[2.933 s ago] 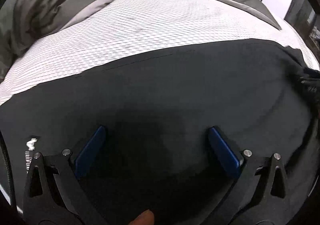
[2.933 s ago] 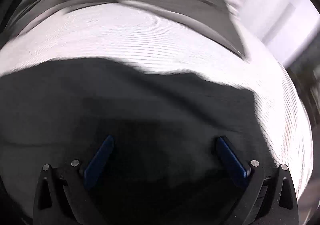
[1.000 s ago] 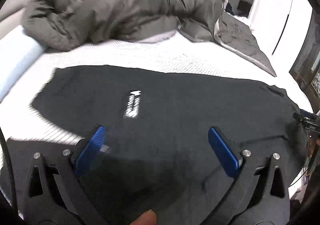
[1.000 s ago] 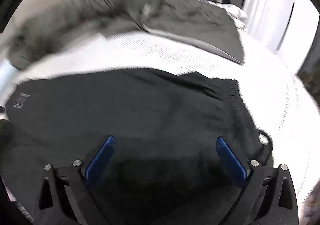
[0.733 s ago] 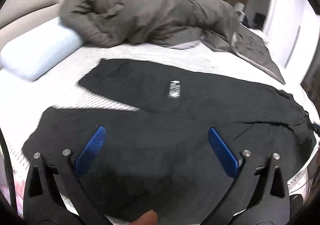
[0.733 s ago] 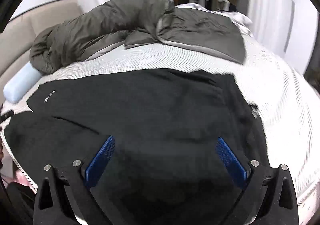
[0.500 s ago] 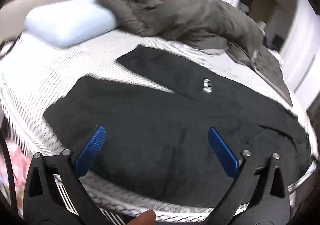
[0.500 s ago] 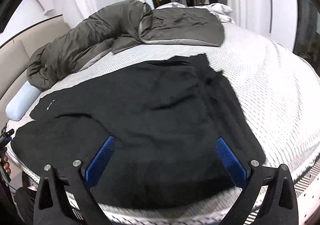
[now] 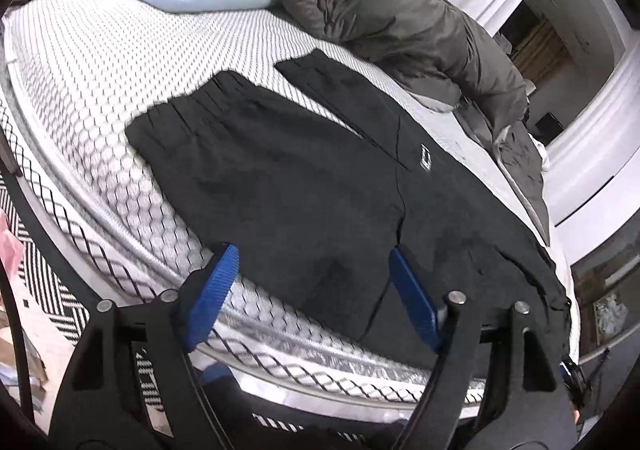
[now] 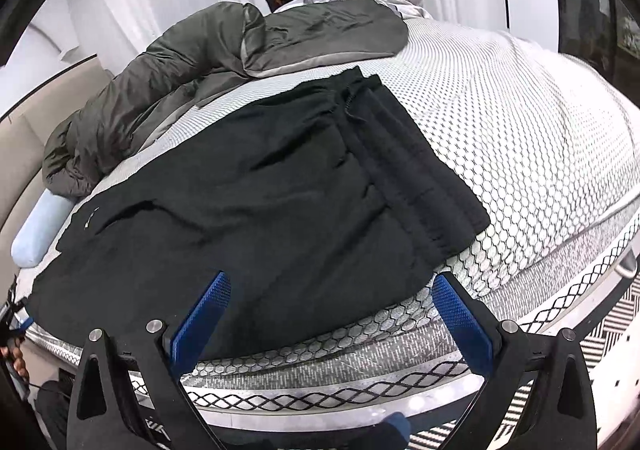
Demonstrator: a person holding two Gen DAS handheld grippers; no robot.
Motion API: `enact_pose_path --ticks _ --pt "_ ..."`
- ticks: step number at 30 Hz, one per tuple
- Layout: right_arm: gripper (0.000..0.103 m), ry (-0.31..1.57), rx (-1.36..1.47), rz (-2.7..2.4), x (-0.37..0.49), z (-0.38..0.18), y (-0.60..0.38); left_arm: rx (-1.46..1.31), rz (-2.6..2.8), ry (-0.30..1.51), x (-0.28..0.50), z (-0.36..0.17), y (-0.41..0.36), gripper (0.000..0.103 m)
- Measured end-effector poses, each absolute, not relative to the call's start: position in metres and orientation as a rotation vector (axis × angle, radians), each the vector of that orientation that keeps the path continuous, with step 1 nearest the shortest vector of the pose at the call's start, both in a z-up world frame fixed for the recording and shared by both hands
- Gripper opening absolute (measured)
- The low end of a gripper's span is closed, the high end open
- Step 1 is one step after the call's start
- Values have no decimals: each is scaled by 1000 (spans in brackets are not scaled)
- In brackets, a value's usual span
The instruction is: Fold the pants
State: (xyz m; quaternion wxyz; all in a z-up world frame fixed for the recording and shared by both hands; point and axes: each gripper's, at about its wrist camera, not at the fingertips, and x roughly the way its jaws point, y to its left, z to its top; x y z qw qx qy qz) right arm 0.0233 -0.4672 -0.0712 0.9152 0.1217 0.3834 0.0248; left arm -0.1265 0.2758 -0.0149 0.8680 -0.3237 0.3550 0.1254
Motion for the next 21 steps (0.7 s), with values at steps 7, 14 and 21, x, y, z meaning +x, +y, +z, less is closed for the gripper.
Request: enact_pose_path --ticks 7,14,21 --pt "103 795 260 51 19 -75 -468 -675 252 758 -121 -22 268 70" --pt "103 801 281 43 19 -79 -470 -711 254 764 -117 -30 266 69" --pt "103 805 289 49 24 -82 -470 -751 263 748 -115 -36 269 68"
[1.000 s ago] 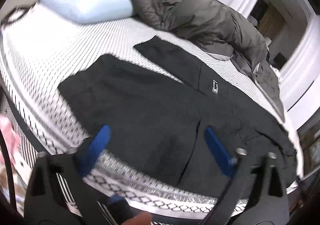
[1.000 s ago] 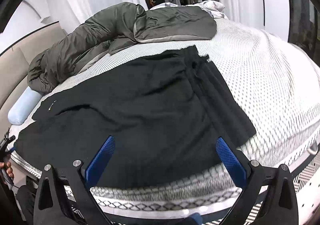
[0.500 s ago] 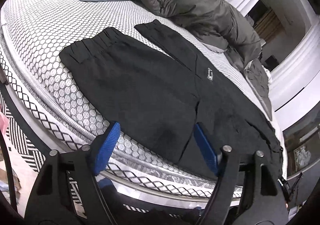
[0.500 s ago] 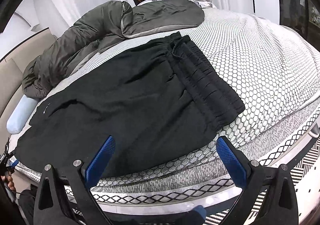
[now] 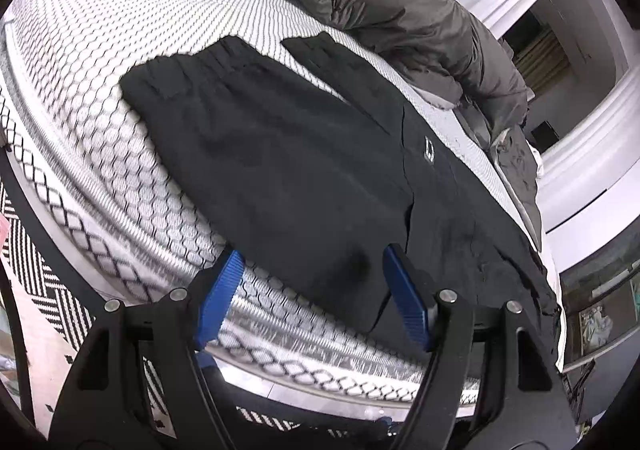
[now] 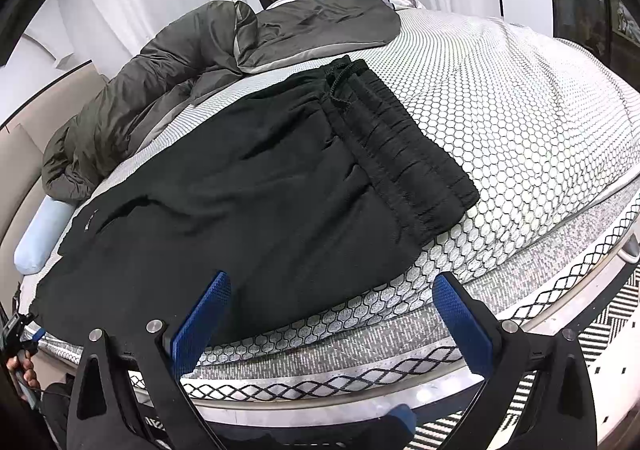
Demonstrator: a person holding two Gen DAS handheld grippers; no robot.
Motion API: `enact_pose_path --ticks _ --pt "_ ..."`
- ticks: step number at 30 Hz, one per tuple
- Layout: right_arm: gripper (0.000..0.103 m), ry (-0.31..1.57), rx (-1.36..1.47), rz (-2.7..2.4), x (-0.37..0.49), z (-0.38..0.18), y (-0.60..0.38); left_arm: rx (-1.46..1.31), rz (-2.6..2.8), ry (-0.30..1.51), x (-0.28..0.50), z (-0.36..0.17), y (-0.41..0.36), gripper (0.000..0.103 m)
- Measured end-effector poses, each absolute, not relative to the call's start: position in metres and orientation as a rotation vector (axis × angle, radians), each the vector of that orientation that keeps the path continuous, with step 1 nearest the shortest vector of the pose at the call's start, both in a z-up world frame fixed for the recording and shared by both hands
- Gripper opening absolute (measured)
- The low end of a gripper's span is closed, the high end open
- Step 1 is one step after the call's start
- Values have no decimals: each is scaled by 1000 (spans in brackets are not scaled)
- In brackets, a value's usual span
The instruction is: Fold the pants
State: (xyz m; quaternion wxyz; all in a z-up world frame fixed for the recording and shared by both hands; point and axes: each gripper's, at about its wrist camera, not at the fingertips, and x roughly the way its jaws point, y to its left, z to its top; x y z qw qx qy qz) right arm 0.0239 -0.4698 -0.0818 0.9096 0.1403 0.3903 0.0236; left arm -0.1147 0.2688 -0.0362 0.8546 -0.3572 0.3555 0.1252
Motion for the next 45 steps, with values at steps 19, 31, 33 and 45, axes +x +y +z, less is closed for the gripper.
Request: enact_pose_path --ticks 19,31,33,45 --pt "89 745 532 188 35 -97 -495 -744 224 682 -86 -28 274 39" --pt "7 697 707 229 40 -108 -511 -770 267 615 -94 -26 281 2" --pt "5 683 694 224 35 -105 -509 -753 268 601 -97 -21 280 1" --pt "3 502 505 178 56 -6 -476 -648 221 541 -25 57 289 0"
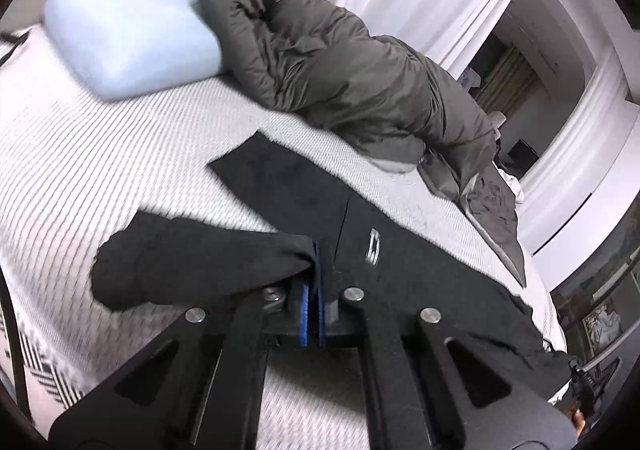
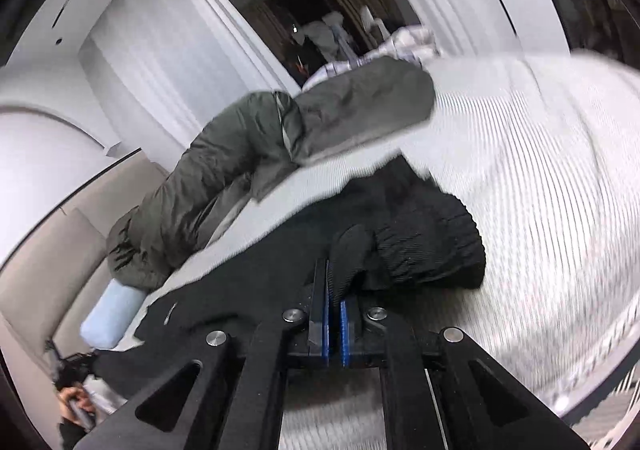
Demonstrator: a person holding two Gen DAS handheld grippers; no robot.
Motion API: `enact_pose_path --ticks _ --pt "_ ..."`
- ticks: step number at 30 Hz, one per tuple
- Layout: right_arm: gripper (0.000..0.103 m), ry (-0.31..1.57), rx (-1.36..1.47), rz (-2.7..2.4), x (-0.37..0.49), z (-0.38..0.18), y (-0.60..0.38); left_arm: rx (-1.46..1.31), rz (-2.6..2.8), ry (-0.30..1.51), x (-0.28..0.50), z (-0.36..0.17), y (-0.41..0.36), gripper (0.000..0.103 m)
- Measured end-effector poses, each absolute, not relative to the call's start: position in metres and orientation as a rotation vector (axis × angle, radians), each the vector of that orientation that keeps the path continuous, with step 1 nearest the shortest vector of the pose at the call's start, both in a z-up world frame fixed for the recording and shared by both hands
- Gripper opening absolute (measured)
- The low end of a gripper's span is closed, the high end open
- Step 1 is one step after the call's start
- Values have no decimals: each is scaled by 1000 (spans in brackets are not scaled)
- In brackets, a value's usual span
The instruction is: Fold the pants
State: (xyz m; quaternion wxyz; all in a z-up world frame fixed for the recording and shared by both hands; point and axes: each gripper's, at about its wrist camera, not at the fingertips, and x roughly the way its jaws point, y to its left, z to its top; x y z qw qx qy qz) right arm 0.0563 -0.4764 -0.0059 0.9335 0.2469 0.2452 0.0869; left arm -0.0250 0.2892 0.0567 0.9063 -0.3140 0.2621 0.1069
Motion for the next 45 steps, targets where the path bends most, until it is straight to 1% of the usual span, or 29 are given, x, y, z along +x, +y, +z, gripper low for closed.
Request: enact_pose_path --ticks 5,7,10,13,14,15,16,17,18,20,21,22,23,25,27,28,29,30,31,32,34,35,38,40,43,45 --pt "3 470 456 118 127 35 -460 -639 225 558 60 83 300 0" --pt "3 469 426 92 157 45 -455 -634 222 575 92 85 304 0" --pt "3 501 394 65 210 52 -446 -610 247 629 151 83 308 1" --pt "3 550 341 34 270 49 -430 -604 283 690 199 65 315 3" --pt "5 566 328 25 284 47 -425 -601 295 709 211 59 318 10" --pt "6 591 310 7 303 43 -419 -601 319 716 224 51 324 28" --pt "8 617 299 -4 318 38 -416 -604 326 715 230 46 327 40" --pt "14 642 298 -12 333 31 -415 -620 338 716 240 39 333 64" --pt "17 664 297 -21 345 26 -414 -636 346 714 244 36 338 79" --pt "28 707 285 -40 364 13 -413 -661 352 706 245 28 346 80" --pt "29 715 270 -61 367 9 -412 -661 345 702 242 27 347 81" --pt "37 709 265 -60 364 6 -412 -657 337 698 239 27 347 81" --pt "51 698 267 -50 361 6 -412 -643 325 691 235 28 344 82" --pt "64 670 258 -59 353 7 -413 -620 310 687 223 30 338 83" --pt "68 671 234 -65 343 10 -414 -589 293 683 209 34 325 83" --pt "71 677 225 -54 337 12 -413 -579 284 680 201 36 318 84" --pt "80 679 223 -42 332 13 -411 -569 273 675 191 39 308 84" --pt "85 678 224 -28 322 15 -410 -563 270 672 185 41 300 86" --pt "95 680 225 -4 309 17 -408 -557 265 671 178 42 292 88" --pt "100 681 228 12 303 17 -406 -545 254 667 171 45 281 90" --pt "101 679 246 36 281 16 -401 -528 230 666 160 48 257 95" --pt "102 679 250 42 272 15 -399 -525 211 667 154 49 241 102" --pt "102 670 294 51 239 8 -402 -510 186 668 141 49 210 102" --pt "102 660 364 33 219 0 -416 -549 192 643 128 45 194 102" --pt "102 745 428 -5 204 -19 -444 -549 171 650 120 34 174 102" --pt "92 774 485 -18 197 -29 -464 -530 163 665 119 26 161 102"
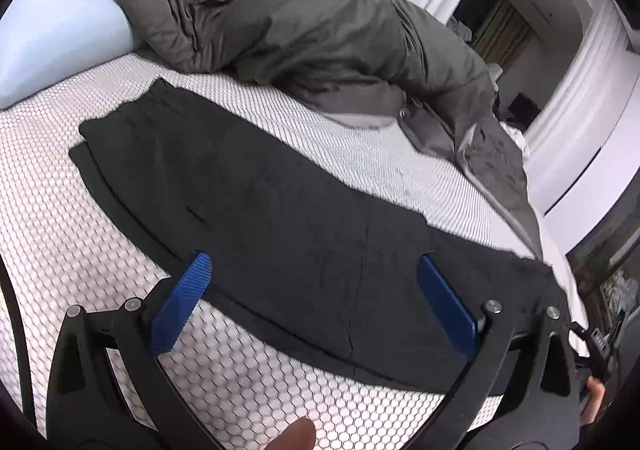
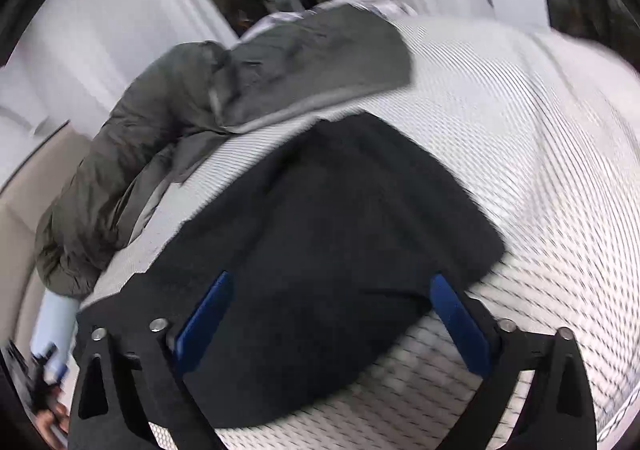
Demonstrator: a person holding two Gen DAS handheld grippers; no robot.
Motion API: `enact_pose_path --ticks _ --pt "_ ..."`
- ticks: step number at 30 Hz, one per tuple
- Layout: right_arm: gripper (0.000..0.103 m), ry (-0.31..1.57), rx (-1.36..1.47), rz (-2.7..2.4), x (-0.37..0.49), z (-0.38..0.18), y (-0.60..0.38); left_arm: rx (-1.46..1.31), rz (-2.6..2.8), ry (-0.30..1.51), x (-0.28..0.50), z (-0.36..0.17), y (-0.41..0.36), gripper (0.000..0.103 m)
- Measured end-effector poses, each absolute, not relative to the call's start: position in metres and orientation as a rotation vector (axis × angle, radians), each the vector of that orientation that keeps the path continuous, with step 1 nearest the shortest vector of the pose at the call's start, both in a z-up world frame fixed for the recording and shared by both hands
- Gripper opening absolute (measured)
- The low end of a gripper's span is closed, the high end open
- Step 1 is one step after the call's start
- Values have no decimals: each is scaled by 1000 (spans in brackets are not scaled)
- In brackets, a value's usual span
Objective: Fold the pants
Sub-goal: 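Pull the folded pants straight and open the left tool, then grasp the folded pants leg with the left tool while the right tool holds the waistband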
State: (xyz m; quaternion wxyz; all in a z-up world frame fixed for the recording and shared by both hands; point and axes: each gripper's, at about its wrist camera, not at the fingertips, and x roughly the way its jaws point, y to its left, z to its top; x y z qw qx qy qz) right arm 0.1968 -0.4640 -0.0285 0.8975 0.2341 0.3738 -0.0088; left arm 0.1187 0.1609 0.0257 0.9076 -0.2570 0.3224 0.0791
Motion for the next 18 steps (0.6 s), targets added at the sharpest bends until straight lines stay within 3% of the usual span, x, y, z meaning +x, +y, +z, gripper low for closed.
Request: enact_pose_path --ticks 2,9,10,12,13,15,16,18 --pt "83 805 573 -52 189 -39 -489 -517 133 691 121 18 147 102" --pt "83 795 842 38 206 -73 -528 -481 112 759 141 -3 121 102" --pt "79 792 857 40 210 -76 -528 -474 123 770 144 -6 120 102" --pt "62 792 877 48 219 -83 -525 -460 144 787 148 -13 117 102" --pt "34 785 874 75 220 -81 -520 -458 149 794 148 -16 117 102" --pt "21 768 862 86 217 -71 -516 -470 153 801 149 -19 118 102" --pt "5 733 830 89 212 -61 -515 -474 155 799 151 -20 120 102" --pt "5 656 753 70 193 -33 -512 -473 163 798 150 -20 122 102"
